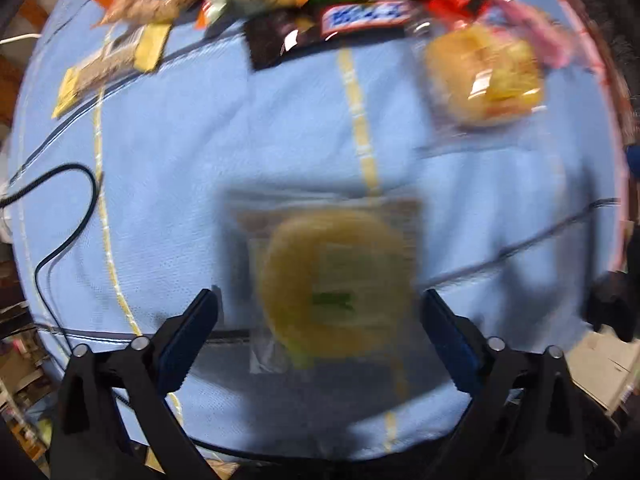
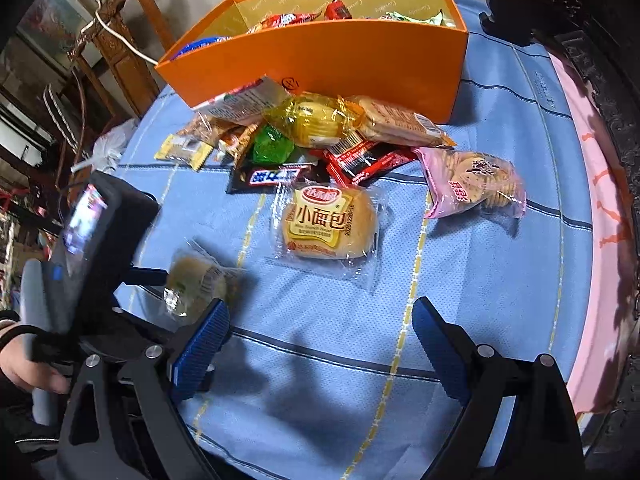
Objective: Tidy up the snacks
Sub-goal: 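Grasp the round clear-wrapped cake with the left tool while the right tool grasps the yellow mini-bread packet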
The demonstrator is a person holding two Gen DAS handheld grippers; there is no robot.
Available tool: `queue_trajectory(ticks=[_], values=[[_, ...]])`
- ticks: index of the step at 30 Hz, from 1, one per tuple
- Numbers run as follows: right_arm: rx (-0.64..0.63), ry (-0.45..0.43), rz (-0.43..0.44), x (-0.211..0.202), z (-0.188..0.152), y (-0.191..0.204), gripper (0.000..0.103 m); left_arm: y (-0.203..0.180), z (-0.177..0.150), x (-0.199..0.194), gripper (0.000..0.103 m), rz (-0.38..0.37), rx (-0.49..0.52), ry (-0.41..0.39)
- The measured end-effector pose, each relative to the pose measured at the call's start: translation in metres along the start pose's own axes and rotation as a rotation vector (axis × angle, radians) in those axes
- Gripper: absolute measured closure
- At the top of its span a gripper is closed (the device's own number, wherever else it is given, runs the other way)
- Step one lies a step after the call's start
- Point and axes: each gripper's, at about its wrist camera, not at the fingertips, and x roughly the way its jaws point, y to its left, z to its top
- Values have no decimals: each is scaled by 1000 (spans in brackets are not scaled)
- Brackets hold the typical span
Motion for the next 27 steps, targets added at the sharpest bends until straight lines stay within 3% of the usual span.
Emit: queue_trajectory(ticks=[1, 2, 3, 8, 13, 17, 21, 27], values=[[-3, -4, 8, 1, 1, 0, 10, 1, -1, -3, 27, -1, -11, -21], [0, -7, 15, 3, 2, -1, 10, 4, -1, -9, 48, -3, -25, -45], [7, -8, 16, 5, 3, -2, 10, 10, -2, -15, 49, -4, -47, -68], [23, -9, 7, 31, 24, 0, 10, 36, -8, -27, 51, 10, -152, -107], [16, 38, -55, 67, 44, 8, 10, 47, -13, -48, 50, 47, -188, -145], [-35, 81, -96, 93, 46, 19, 12, 80, -10, -53, 50, 54, -222, -143], [-35, 31, -15, 87, 42, 19, 30, 87, -10, -45, 50, 44, -244, -134], [-9, -66, 51, 34, 34, 16, 32, 83, 2, -57, 50, 35, -197, -200]])
